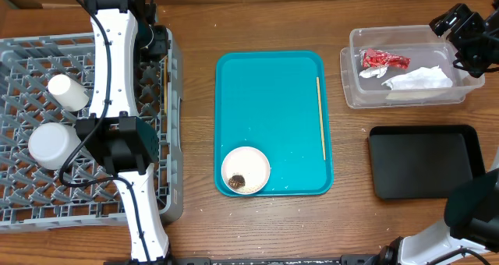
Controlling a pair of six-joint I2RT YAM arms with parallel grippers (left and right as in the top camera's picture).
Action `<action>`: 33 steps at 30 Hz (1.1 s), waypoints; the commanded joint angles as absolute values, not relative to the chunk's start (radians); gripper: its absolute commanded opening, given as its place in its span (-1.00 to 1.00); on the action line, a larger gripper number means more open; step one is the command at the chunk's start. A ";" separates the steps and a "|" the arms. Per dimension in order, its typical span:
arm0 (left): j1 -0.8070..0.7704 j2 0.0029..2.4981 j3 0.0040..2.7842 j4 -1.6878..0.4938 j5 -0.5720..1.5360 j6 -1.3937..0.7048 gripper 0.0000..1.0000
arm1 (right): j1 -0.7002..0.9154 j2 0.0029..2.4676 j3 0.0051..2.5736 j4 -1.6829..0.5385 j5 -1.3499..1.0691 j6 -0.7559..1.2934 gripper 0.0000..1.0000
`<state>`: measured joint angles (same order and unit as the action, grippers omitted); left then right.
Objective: Sort waste into correct bins and load items into the dishwasher
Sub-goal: 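Carry the chopstick to the rack and drop it in, then return the left gripper to the tray and grasp the second chopstick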
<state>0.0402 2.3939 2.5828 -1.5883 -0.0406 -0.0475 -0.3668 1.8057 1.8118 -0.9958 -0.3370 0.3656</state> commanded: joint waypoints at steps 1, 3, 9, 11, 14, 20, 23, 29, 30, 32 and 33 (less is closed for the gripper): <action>0.043 2.400 2.578 -1.591 -0.066 -0.029 -0.37 | -0.369 1.790 1.837 -0.993 -0.340 0.368 1.00; 0.043 2.398 2.583 -1.596 -0.048 -0.030 -0.37 | -0.369 1.790 1.837 -0.993 -0.340 0.368 1.00; 0.011 2.350 2.666 -1.604 0.046 -0.033 -0.25 | -0.369 1.790 1.837 -0.993 -0.340 0.368 1.00; -0.010 2.322 2.707 -1.605 0.084 -0.034 -0.14 | -0.369 1.790 1.837 -0.993 -0.340 0.368 1.00; -0.052 2.271 2.758 -1.598 0.193 -0.076 0.03 | -0.369 1.790 1.837 -0.993 -0.340 0.368 1.00; -0.204 2.238 2.767 -1.590 0.356 -0.305 0.02 | -0.369 1.790 1.837 -0.993 -0.340 0.368 1.00; -0.402 2.300 2.764 -1.538 0.311 -0.405 -0.02 | -0.369 1.790 1.837 -0.993 -0.340 0.368 1.00; -0.622 2.445 2.764 -1.434 0.099 -0.612 -0.10 | -0.369 1.790 1.837 -0.993 -0.340 0.368 1.00; -0.648 2.468 2.764 -1.419 0.083 -0.629 -0.10 | -0.369 1.790 1.837 -0.993 -0.340 0.368 1.00; -0.716 2.547 2.764 -1.367 0.028 -0.657 -0.10 | -0.369 1.790 1.837 -0.993 -0.340 0.368 1.00; -0.736 2.574 2.764 -1.354 0.014 -0.665 -0.11 | -0.369 1.790 1.837 -0.993 -0.340 0.368 1.00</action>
